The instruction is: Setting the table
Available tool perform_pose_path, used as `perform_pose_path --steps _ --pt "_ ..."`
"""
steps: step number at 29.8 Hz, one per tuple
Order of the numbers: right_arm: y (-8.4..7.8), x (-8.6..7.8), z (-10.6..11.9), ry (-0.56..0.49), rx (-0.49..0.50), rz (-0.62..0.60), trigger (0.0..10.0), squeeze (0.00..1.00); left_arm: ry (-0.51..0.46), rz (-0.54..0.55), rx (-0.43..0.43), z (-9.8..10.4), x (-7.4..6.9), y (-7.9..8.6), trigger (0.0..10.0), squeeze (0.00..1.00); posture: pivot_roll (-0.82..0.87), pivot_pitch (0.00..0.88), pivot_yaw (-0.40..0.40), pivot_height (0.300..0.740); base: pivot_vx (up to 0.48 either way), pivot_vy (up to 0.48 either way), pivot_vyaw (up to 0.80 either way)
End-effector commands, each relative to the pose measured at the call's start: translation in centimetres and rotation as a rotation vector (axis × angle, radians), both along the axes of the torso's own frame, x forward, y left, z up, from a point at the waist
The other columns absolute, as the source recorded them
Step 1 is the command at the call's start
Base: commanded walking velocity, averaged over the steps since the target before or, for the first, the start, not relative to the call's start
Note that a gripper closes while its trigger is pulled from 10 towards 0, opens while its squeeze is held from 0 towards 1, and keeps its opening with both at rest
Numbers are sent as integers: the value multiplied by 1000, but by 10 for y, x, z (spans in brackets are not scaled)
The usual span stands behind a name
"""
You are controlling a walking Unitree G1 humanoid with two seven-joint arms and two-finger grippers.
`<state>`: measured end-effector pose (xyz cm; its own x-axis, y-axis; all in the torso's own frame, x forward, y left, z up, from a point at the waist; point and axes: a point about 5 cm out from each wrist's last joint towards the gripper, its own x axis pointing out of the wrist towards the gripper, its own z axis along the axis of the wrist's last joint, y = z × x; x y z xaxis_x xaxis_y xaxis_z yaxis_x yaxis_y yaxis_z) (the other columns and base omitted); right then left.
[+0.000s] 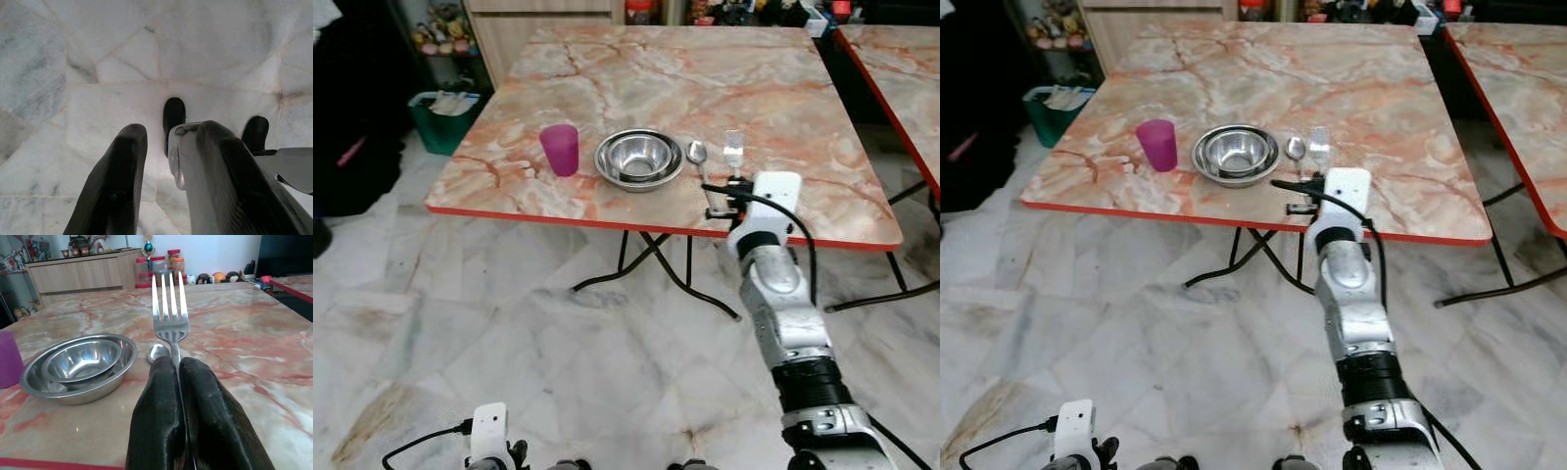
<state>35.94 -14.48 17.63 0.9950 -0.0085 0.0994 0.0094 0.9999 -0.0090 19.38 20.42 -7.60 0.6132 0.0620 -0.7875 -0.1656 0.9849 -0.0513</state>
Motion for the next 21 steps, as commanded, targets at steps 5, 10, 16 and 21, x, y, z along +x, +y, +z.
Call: perform_pose_path --steps 5,10,16,21 --pt "4 0 1 1 1 13 10000 0 11 15 15 -2 -5 4 10000 0 -4 151 25 740 0 -270 0" --pt "3 1 1 3 0 12 10000 0 -12 43 5 -1 -3 4 10000 0 -3 151 22 740 0 -54 0" --pt "3 1 1 3 0 12 10000 0 -12 43 5 -1 -3 4 10000 0 -3 151 22 740 0 0 0" --pt "0 1 -1 14 -7 -3 10000 0 -5 32 19 0 -2 8 10000 0 -6 161 24 740 250 0 0"
